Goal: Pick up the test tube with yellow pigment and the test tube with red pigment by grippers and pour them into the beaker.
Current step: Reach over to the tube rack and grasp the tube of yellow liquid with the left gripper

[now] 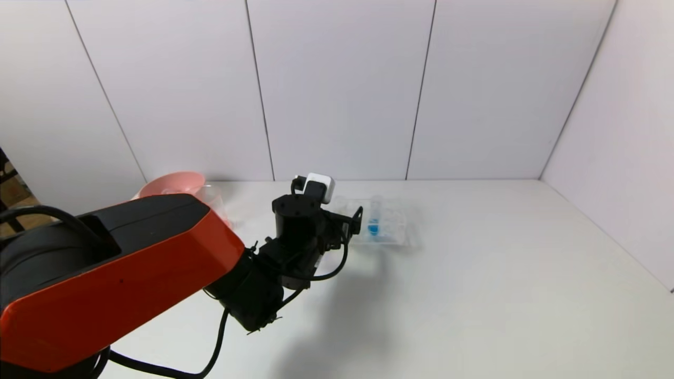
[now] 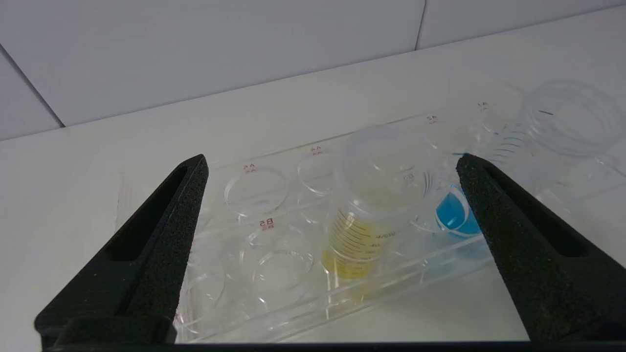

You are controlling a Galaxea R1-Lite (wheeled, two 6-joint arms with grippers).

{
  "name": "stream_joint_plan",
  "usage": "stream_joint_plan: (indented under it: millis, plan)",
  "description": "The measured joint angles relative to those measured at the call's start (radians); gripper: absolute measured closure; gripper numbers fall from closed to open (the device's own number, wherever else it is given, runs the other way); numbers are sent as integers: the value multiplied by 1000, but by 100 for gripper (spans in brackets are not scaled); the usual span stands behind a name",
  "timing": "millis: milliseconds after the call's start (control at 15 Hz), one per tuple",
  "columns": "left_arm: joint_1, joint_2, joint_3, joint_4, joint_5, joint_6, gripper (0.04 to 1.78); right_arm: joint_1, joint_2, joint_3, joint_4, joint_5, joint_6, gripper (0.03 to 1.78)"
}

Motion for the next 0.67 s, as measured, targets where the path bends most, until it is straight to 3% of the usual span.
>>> stream_joint_plan:
  millis: [400,667]
  plan:
    - [-17,67,-70,-72,123,43,4,0,0,0,0,0,0,170]
    - [-18,90,-75,-73,129,46,4,0,0,0,0,0,0,170]
